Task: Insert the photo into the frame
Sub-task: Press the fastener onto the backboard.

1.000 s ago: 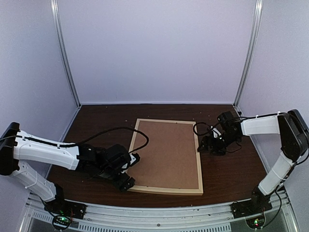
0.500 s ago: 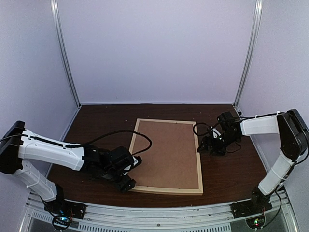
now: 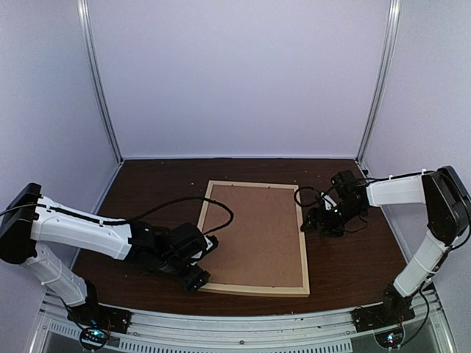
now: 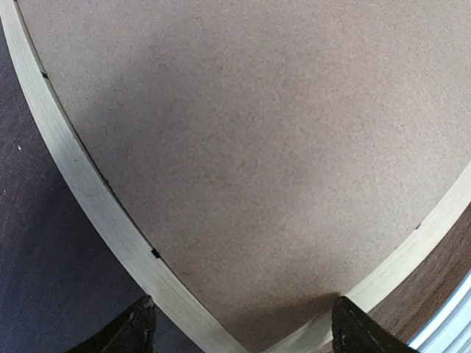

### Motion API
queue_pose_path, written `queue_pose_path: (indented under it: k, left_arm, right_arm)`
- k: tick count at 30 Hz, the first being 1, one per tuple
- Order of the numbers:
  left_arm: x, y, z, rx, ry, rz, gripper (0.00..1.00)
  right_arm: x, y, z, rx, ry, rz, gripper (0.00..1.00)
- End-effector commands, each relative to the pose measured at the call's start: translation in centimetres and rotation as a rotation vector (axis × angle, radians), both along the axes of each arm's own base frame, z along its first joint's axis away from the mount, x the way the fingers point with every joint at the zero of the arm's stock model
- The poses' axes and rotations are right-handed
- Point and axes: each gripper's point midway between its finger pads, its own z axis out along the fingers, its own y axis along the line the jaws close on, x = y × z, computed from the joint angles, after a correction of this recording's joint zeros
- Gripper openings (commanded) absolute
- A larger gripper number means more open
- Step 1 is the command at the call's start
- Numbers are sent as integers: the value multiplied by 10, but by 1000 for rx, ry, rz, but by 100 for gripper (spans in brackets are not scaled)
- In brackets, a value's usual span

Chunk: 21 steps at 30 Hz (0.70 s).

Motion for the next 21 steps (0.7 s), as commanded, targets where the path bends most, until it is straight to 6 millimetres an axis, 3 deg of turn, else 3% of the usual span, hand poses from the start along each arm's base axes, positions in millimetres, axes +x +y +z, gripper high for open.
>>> queue_pose_path:
  k: [1, 7, 13, 21]
  left_arm:
    - [6, -6, -2, -3, -22, 17, 83]
    - [8, -8, 0, -4, -30, 18, 84]
    - [10, -7, 4, 12, -40, 9, 86]
    - [15, -13, 31, -49, -91, -2, 90]
  right_arm:
    - [0, 0, -2, -11, -6, 2, 86]
    - [-1, 0, 1, -8, -11, 6, 86]
    - [-8, -1, 21, -2, -56, 18, 87]
    - [-31, 7, 31, -36, -79, 73, 88]
